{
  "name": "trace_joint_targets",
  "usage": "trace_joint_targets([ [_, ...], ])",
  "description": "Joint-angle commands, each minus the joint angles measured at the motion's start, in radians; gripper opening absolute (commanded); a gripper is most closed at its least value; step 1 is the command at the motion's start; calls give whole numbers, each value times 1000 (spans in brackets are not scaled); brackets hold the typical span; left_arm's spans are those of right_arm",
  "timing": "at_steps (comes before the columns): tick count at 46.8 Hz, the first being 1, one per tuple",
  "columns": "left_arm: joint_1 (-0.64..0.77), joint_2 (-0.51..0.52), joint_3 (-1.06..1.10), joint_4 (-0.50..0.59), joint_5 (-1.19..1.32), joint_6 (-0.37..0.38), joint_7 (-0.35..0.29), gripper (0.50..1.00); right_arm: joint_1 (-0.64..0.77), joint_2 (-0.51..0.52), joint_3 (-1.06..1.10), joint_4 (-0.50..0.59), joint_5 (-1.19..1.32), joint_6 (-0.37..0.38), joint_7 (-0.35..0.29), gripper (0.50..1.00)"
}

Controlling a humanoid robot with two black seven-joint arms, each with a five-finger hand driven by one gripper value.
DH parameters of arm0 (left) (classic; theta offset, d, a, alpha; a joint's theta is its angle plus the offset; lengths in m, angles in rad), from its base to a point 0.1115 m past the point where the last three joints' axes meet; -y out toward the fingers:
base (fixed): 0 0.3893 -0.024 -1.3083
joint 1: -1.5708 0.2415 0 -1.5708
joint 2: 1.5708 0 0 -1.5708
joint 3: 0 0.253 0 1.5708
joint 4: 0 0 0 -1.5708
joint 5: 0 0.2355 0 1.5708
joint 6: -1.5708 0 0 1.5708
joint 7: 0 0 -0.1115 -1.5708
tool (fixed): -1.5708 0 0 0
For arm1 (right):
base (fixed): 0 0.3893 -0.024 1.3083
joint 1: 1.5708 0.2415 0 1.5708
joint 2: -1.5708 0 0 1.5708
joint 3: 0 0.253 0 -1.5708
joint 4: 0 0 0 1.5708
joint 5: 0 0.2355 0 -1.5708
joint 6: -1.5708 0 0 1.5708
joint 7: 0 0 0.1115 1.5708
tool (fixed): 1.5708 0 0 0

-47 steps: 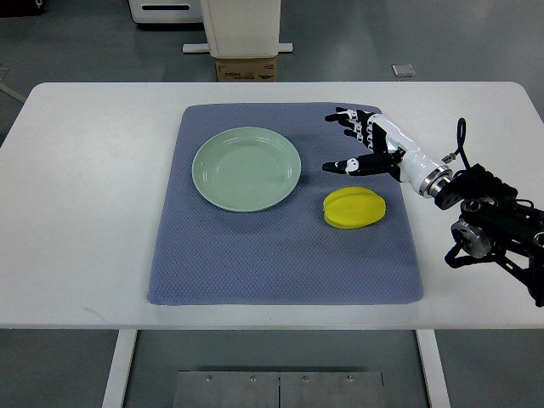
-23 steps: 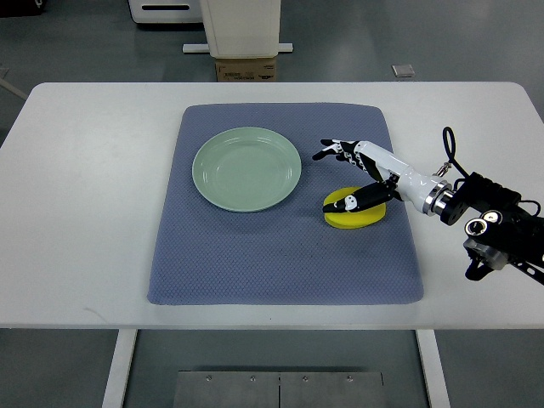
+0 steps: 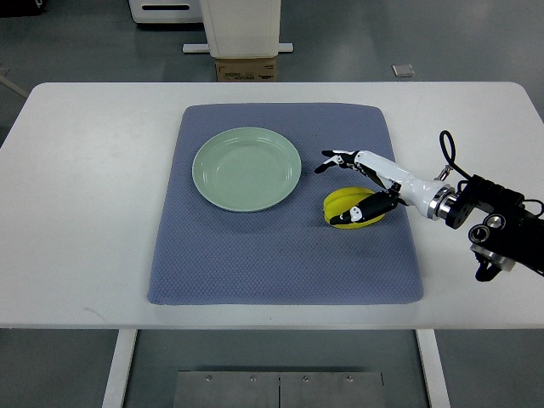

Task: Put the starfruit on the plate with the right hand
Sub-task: 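Close the right hand's fingers around the yellow starfruit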

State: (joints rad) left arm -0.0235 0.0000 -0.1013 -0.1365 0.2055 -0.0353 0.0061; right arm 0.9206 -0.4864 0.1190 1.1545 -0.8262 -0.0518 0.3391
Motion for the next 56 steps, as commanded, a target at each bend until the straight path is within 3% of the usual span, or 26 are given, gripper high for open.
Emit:
trace_joint_targets([
  [1,0,0,0,0,0,0,0,1000,1,0,-12,1,-17,0,0,1000],
  [56,0,0,0,0,0,0,0,1000,58,5,-133,-42,-99,-52,-2,993],
])
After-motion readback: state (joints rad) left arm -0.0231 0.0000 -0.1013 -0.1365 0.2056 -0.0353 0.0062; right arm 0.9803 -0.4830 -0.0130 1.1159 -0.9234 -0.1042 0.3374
